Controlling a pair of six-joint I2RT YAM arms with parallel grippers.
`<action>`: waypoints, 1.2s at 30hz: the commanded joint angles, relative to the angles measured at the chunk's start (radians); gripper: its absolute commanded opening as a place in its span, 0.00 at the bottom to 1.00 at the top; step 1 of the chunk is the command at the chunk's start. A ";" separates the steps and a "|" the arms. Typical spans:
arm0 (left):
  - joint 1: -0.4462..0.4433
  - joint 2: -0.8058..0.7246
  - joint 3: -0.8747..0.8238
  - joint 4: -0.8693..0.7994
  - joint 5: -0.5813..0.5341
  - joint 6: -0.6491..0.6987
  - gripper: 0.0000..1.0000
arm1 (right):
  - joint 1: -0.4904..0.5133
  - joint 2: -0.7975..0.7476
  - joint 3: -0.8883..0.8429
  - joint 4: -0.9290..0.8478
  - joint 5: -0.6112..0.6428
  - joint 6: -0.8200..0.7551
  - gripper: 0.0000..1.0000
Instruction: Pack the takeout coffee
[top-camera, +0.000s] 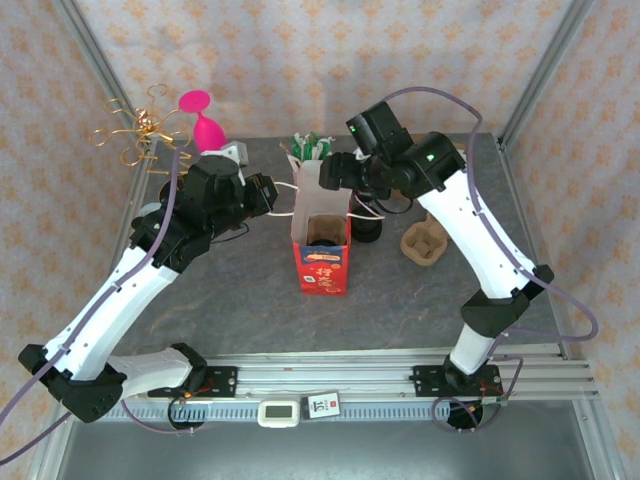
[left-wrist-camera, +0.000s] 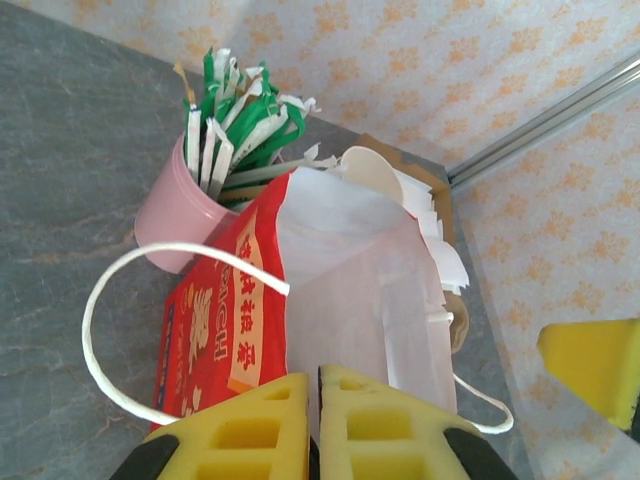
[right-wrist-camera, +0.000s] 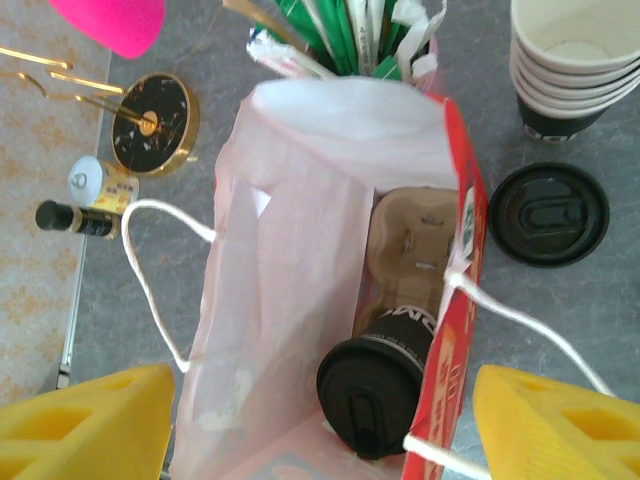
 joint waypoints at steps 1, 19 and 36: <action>0.023 0.029 0.050 -0.048 -0.029 0.070 0.12 | -0.037 -0.037 -0.018 0.067 -0.026 -0.061 0.77; 0.128 0.182 0.137 0.005 0.022 0.188 0.22 | -0.211 -0.025 -0.163 0.243 -0.056 -0.153 0.82; 0.220 0.688 0.539 -0.028 0.083 0.298 0.37 | -0.313 -0.072 -0.369 0.471 -0.132 -0.212 0.85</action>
